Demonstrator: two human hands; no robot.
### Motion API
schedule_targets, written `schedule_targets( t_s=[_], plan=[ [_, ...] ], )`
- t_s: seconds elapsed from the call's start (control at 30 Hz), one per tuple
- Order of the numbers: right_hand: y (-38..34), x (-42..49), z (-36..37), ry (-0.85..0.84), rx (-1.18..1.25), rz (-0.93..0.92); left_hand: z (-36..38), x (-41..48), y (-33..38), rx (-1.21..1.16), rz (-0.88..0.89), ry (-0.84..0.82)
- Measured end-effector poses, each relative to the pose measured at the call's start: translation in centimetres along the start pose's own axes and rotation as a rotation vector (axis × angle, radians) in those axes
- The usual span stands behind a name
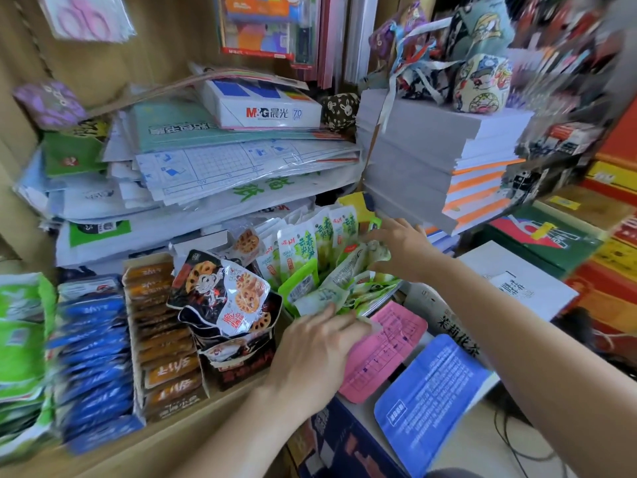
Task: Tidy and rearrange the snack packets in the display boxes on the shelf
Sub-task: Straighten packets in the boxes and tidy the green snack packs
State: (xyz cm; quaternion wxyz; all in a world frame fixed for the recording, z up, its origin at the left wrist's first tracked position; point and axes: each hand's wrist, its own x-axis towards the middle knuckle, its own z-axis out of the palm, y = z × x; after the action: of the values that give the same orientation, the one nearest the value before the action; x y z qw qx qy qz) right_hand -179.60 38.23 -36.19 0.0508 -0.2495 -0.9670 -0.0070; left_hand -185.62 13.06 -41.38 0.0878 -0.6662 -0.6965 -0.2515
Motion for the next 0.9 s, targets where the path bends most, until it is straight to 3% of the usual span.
schedule_targets(
  t_s=[0.13,0.2,0.33,0.63,0.9],
  plan=[
    [0.6,-2.2,0.2,0.212,-0.225,-0.120,0.6,-0.2,0.3,0.006,-0.019,0.008],
    [0.9,-2.8,0.2,0.208,-0.242,-0.141,0.8,-0.3,0.3,0.006,-0.021,0.015],
    [1.5,-4.0,0.8,0.123,-0.147,-0.143,1.3,-0.7,0.2,0.000,-0.025,0.017],
    [1.6,-6.9,0.8,0.106,0.205,-0.100,0.7,-0.5,0.2,-0.041,-0.021,0.068],
    [1.1,-7.1,1.3,0.186,0.129,-0.160,-0.8,0.7,-0.5,-0.099,0.034,0.034]
  ],
)
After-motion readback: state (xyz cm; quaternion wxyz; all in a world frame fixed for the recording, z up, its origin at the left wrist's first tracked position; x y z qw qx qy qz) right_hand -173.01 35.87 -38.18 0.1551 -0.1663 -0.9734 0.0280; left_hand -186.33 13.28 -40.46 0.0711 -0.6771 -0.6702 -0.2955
